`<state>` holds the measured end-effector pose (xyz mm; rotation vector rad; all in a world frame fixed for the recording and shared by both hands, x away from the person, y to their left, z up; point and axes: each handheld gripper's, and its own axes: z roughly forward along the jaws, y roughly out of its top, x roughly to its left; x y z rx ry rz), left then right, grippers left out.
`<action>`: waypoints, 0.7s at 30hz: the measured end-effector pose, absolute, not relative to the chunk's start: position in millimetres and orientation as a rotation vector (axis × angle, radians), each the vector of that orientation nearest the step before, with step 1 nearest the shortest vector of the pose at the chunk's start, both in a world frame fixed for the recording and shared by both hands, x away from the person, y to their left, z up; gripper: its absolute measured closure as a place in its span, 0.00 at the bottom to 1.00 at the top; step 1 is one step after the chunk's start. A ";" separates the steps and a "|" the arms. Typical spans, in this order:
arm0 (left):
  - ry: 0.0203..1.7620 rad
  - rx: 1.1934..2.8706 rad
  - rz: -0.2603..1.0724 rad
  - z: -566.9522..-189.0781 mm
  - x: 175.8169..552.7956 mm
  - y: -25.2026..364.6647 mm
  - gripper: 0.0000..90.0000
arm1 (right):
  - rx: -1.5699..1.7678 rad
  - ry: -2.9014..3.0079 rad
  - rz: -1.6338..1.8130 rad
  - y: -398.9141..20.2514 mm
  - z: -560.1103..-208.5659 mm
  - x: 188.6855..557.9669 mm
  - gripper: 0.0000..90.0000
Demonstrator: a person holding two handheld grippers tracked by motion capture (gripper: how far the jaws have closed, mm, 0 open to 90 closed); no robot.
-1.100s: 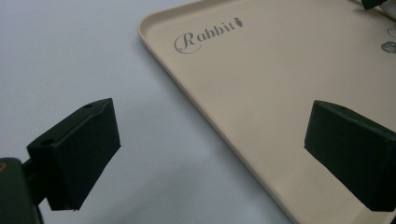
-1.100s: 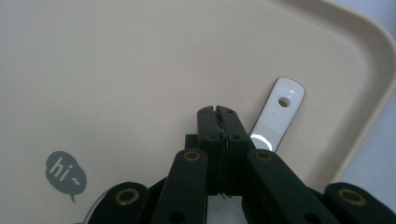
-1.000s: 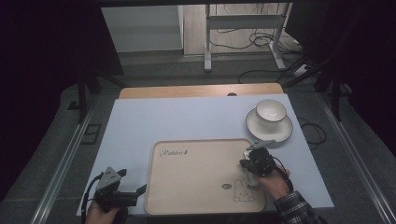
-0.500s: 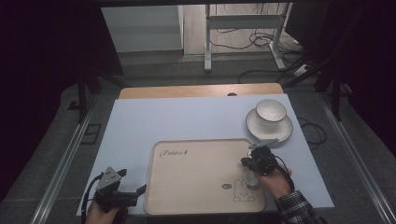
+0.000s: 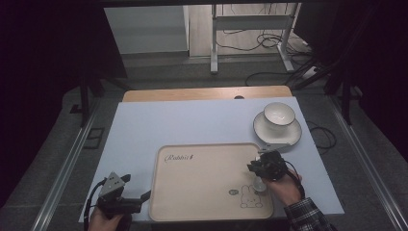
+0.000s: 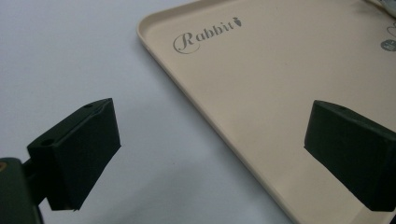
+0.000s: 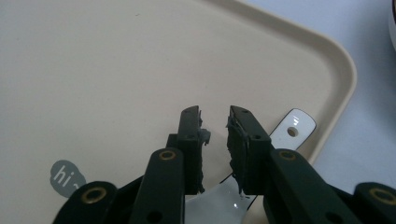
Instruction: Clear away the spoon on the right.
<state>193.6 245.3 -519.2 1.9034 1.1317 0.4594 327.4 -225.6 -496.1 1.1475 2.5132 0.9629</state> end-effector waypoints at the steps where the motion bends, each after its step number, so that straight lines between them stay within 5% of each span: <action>1: 1.132 1.903 0.460 -519.2 193.6 245.2 0.04 | 1.146 2.513 0.962 -225.5 -495.9 327.0 0.82; 21: 1.130 1.901 0.456 -519.3 193.8 245.6 0.04 | 1.125 2.481 0.991 -230.0 -485.0 315.6 0.66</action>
